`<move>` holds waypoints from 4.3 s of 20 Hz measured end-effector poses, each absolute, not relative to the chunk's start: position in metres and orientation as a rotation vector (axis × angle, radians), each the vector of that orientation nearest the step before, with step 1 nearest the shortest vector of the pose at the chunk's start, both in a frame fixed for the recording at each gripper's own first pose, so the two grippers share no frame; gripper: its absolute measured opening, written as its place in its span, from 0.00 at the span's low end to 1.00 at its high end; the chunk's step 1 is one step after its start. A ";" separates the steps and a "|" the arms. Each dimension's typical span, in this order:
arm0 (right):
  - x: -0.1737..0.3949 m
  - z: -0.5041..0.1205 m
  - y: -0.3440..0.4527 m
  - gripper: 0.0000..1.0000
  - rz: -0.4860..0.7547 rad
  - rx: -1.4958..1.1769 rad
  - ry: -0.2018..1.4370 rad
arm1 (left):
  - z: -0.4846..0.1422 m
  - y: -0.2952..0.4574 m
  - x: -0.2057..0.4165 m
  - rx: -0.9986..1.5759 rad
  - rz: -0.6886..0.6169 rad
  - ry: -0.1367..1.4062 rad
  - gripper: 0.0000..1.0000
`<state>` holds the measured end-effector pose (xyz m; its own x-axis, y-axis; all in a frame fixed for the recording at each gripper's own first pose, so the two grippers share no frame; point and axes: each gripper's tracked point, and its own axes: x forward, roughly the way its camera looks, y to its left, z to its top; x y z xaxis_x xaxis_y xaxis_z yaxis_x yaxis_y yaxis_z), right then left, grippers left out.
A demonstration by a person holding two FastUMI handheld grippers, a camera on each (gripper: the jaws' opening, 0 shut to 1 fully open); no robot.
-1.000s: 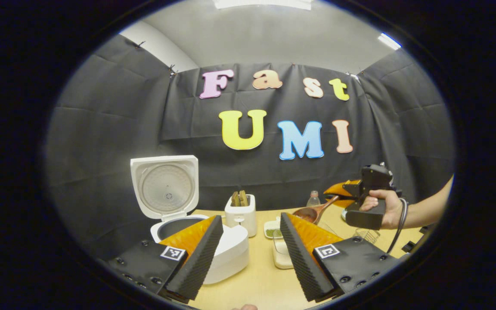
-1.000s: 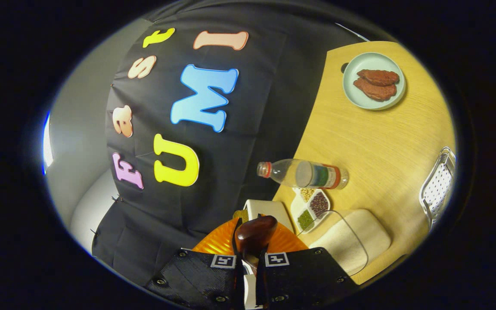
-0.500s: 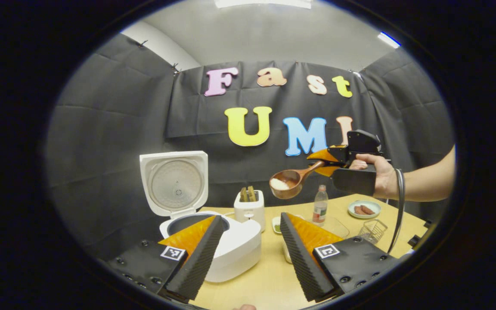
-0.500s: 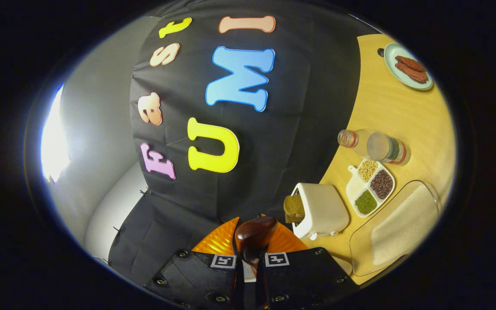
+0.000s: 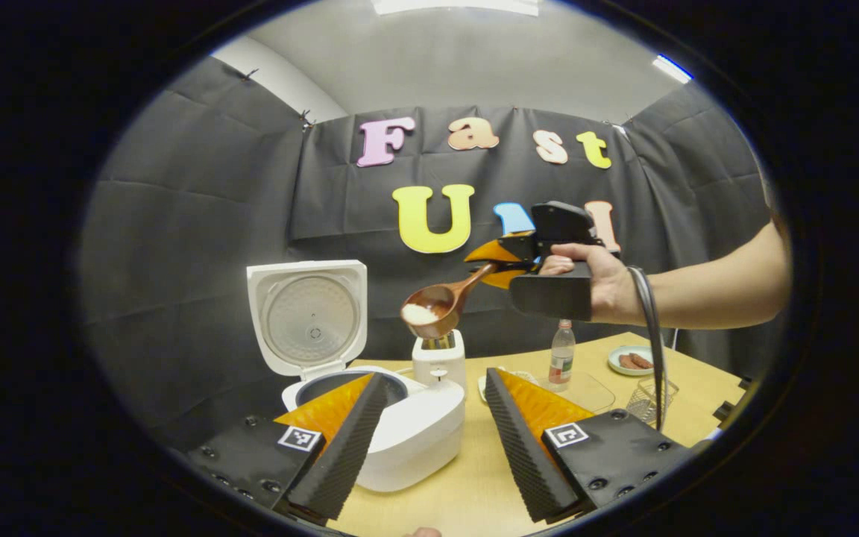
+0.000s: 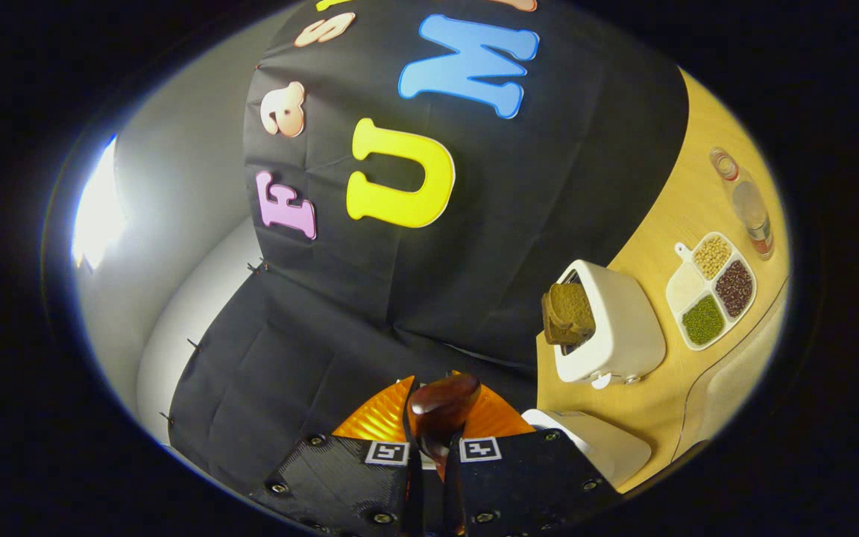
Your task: Close the left gripper, press the button to open the rice cooker; take a wooden spoon from the chopstick holder with the right hand, scoop a spoonful of rice and pour it into the rice cooker, then put the wooden spoon back into the chopstick holder.
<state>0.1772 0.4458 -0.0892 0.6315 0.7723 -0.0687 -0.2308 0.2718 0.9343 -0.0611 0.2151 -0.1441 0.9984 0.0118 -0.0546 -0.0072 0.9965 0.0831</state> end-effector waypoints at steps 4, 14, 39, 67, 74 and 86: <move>0.176 -0.105 0.494 0.10 0.788 0.929 0.623 | -0.144 0.227 -0.066 0.078 0.029 0.057 0.91; 0.179 -0.171 0.588 0.10 0.842 0.586 0.647 | -0.160 0.256 -0.082 0.074 0.120 0.109 0.94; 0.122 -0.142 0.638 0.11 1.169 -0.225 0.206 | -0.142 0.258 -0.098 0.084 0.181 0.088 0.91; 0.168 -0.054 0.237 0.10 0.626 0.296 0.318 | -0.099 0.171 -0.046 0.072 0.110 0.056 0.90; 0.162 -0.054 0.134 0.10 0.474 0.322 0.308 | -0.081 0.122 -0.030 0.127 0.057 0.037 0.93; 0.144 -0.102 0.024 0.10 0.290 0.355 0.368 | -0.063 0.072 -0.002 0.105 0.002 0.045 0.95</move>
<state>0.1440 0.0236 -0.1023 0.8933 0.3371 -0.2971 -0.2102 0.8979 0.3869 -0.0021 0.0717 -0.0625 0.9990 0.0044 -0.0449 0.0003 0.9945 0.1049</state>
